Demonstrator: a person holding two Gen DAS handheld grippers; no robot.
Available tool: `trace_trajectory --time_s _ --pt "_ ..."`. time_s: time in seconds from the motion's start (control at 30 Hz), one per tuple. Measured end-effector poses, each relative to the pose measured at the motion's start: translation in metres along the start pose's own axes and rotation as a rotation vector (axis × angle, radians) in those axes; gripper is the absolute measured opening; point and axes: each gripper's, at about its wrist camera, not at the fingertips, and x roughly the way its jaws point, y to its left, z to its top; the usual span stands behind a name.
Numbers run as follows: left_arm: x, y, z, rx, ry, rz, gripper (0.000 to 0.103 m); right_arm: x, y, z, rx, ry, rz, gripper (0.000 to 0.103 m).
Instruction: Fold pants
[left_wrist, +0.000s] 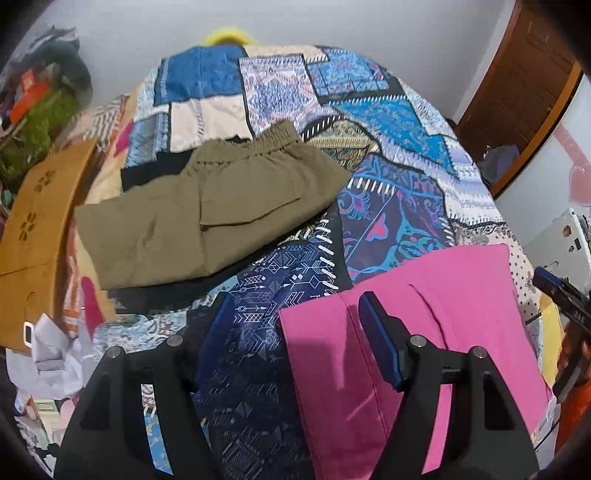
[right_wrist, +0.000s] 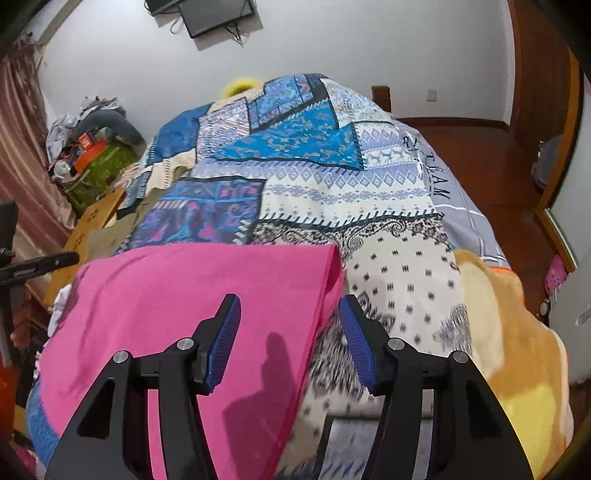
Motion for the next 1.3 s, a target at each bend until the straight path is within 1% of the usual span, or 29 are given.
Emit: trace_trajectory --time_s 0.13,0.17,0.23,0.33,0.37,0.4,0.43,0.47,0.53,0.57,0.63,0.67,0.8,0.9,0.93,1.0,1.03,1.1,1.13,1.23,1.27,1.3 --pt "0.019 0.0 0.0 -0.017 0.043 -0.024 0.07 0.032 -0.015 0.013 0.036 0.039 0.014 0.052" --pt "0.024 0.0 -0.001 -0.022 0.057 -0.057 0.071 0.037 -0.017 0.015 0.039 0.045 0.015 0.052" --pt "0.031 -0.002 -0.004 -0.024 0.075 -0.098 0.073 0.05 -0.023 0.019 0.056 0.058 0.023 0.052" --pt "0.038 -0.007 -0.008 -0.002 0.092 -0.098 0.073 0.069 -0.033 0.023 0.097 0.08 0.045 0.052" --pt "0.038 -0.007 -0.009 0.004 0.089 -0.098 0.073 0.075 -0.036 0.024 0.109 0.096 0.057 0.05" --pt "0.038 -0.007 -0.009 0.008 0.085 -0.102 0.073 0.079 -0.036 0.025 0.113 0.105 0.066 0.04" --pt "0.038 -0.007 -0.009 0.009 0.084 -0.109 0.071 0.083 -0.037 0.024 0.114 0.115 0.073 0.034" --pt "0.038 -0.006 -0.01 0.009 0.084 -0.121 0.066 0.086 -0.036 0.024 0.109 0.12 0.071 0.022" --pt "0.037 -0.008 -0.011 0.02 0.073 -0.11 0.06 0.091 -0.034 0.021 0.082 0.13 0.061 0.007" --pt "0.036 -0.009 -0.012 0.036 0.063 -0.091 0.057 0.093 -0.032 0.019 0.066 0.13 0.051 0.006" --pt "0.032 -0.012 -0.016 0.071 0.031 -0.035 0.056 0.094 -0.027 0.015 0.024 0.122 0.027 0.004" --pt "0.032 -0.013 -0.016 0.077 0.025 -0.023 0.056 0.093 -0.025 0.014 0.006 0.118 0.012 0.003" --pt "0.028 -0.012 -0.02 0.079 -0.009 0.033 0.056 0.095 -0.022 0.011 -0.046 0.123 -0.047 0.002" --pt "0.022 -0.009 -0.023 0.068 -0.024 0.071 0.056 0.098 -0.022 0.011 -0.062 0.13 -0.071 0.002" --pt "0.019 -0.007 -0.024 0.07 -0.031 0.104 0.056 0.098 -0.021 0.01 -0.068 0.13 -0.079 0.002" --pt "0.018 0.001 -0.028 0.076 -0.031 0.236 0.056 0.098 -0.018 0.01 -0.077 0.131 -0.096 0.002" --pt "0.019 0.008 -0.03 0.071 -0.014 0.246 0.056 0.098 -0.018 0.01 -0.079 0.131 -0.104 0.002" --pt "0.02 0.023 -0.033 0.029 0.034 0.227 0.054 0.097 -0.016 0.011 -0.082 0.136 -0.127 0.003" --pt "0.017 0.031 -0.034 0.009 0.046 0.207 0.054 0.095 -0.015 0.013 -0.092 0.138 -0.141 0.003" --pt "0.001 0.036 -0.032 -0.012 0.016 0.166 0.054 0.074 -0.013 0.02 -0.106 0.117 -0.166 0.005" --pt "-0.005 0.035 -0.031 -0.012 0.0 0.148 0.055 0.066 -0.01 0.023 -0.109 0.103 -0.169 0.008" --pt "-0.012 0.032 -0.028 -0.007 -0.019 0.127 0.055 0.058 -0.009 0.026 -0.11 0.091 -0.166 0.015"
